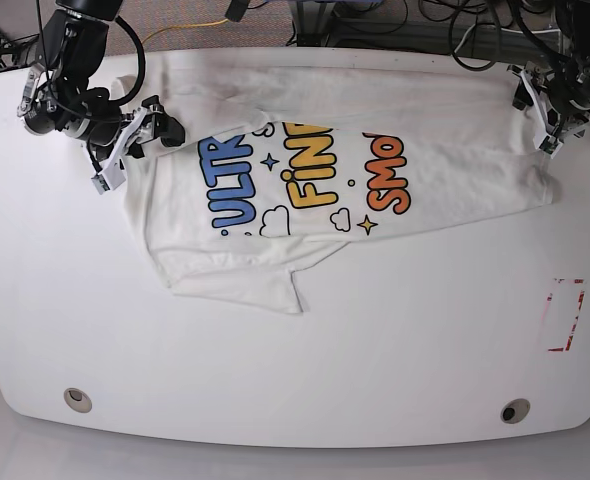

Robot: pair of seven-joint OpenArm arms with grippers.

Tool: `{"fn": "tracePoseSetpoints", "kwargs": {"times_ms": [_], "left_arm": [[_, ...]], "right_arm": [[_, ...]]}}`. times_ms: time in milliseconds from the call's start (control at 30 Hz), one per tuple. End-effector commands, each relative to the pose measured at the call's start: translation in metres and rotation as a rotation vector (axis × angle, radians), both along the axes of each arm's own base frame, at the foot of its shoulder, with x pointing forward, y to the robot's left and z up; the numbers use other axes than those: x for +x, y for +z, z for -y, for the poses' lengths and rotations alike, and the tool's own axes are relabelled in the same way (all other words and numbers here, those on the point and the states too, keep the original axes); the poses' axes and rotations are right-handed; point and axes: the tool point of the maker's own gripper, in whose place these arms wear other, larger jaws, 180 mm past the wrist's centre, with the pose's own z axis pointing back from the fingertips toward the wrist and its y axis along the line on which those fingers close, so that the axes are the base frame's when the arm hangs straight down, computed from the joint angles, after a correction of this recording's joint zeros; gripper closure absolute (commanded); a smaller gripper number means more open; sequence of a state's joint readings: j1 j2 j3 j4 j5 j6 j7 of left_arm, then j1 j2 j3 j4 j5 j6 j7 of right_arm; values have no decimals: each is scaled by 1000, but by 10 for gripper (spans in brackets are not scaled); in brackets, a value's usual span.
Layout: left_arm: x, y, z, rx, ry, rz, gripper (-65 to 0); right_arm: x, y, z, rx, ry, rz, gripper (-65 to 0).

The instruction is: Fold the T-shirt properly

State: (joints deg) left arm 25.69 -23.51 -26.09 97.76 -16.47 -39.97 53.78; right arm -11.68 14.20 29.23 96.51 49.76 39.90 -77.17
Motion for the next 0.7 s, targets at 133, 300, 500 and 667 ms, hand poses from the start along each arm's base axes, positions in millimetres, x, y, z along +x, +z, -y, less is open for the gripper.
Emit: {"fn": "tracePoseSetpoints", "kwargs": {"times_ms": [133, 300, 500, 667], "left_arm": [[7, 8, -5, 20, -11, 23, -344], [7, 8, -5, 20, -10, 21, -344], [6, 7, -4, 17, -11, 19, -344], [6, 7, -4, 17, -11, 19, -344]], "right_arm": [[10, 8, -7, 27, -1, 41, -282], [11, 8, -11, 41, -6, 46, 0], [21, 33, -14, 3, 17, 136, 0], [30, 62, -19, -46, 50, 235, 0]]}}
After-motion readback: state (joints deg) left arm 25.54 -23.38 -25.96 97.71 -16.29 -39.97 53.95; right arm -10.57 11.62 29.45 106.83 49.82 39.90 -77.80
